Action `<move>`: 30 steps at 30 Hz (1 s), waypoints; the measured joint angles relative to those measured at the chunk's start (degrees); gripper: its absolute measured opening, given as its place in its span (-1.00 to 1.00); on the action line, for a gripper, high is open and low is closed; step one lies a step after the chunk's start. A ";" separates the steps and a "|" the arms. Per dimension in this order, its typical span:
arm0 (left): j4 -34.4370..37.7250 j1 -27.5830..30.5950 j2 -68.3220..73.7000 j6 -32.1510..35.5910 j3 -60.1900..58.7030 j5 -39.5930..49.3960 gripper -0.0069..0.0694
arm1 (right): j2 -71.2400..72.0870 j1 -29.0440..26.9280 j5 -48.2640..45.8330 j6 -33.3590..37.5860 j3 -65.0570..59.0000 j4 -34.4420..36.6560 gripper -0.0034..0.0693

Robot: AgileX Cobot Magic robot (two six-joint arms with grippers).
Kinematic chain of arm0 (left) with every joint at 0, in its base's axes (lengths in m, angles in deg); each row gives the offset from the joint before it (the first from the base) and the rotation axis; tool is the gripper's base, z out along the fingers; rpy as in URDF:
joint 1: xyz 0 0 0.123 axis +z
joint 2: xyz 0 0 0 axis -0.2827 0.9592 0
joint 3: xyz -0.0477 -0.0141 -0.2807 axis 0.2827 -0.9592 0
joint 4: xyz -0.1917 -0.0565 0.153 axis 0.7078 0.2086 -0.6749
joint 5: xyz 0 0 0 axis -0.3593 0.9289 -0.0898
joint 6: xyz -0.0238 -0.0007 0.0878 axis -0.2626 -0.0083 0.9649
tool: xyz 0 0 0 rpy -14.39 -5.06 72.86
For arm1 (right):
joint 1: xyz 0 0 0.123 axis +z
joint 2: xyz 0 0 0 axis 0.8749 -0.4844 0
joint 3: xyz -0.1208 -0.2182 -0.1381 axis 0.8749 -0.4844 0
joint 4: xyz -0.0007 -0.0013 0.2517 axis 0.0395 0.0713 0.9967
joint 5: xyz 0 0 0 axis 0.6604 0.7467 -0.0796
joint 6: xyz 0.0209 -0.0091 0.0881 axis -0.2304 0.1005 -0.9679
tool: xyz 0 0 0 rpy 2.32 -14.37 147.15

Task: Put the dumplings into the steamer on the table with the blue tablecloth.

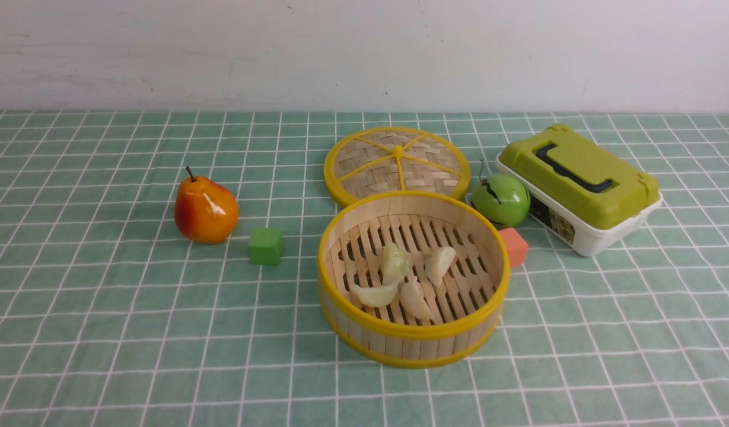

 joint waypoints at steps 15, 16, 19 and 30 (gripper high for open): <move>0.00 0.00 0.00 0.00 0.00 0.12 -0.44 | 0.00 0.00 -0.05 0.00 0.00 0.00 -0.93; 0.00 0.00 0.00 0.00 0.00 0.12 -0.44 | 0.00 0.00 -0.05 0.00 0.00 0.00 -0.93; 0.00 0.00 0.00 0.00 0.00 0.12 -0.44 | 0.00 0.00 -0.05 0.00 0.00 0.00 -0.93; -1.67 0.00 -0.02 0.00 -2.10 -1.40 -0.44 | 0.00 0.00 -0.05 0.00 0.00 0.00 -0.91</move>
